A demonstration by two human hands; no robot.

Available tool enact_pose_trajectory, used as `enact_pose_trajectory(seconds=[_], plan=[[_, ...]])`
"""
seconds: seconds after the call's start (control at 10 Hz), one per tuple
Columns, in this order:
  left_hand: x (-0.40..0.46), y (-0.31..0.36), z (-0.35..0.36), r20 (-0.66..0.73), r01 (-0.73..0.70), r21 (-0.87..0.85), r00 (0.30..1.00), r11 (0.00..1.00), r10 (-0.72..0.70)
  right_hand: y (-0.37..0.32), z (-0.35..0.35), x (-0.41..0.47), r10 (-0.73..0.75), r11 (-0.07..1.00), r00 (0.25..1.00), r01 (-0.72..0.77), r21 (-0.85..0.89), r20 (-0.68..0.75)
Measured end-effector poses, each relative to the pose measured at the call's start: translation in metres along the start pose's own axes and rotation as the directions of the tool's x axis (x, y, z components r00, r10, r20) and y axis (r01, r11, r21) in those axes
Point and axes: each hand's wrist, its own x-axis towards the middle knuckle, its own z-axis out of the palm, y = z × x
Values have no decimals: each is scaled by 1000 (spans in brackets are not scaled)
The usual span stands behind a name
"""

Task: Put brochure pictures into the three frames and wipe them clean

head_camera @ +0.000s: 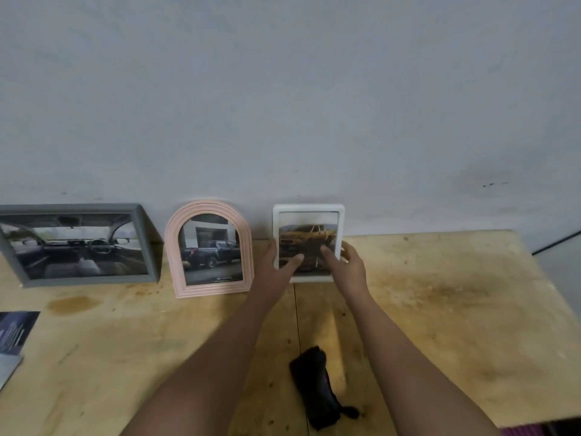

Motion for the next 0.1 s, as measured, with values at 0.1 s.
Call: enact_pose_trajectory(seconds=[0.1], plan=[[9, 3, 0, 28, -34, 5, 999, 999, 34, -1, 4, 12, 59, 997, 998, -60, 53, 34]])
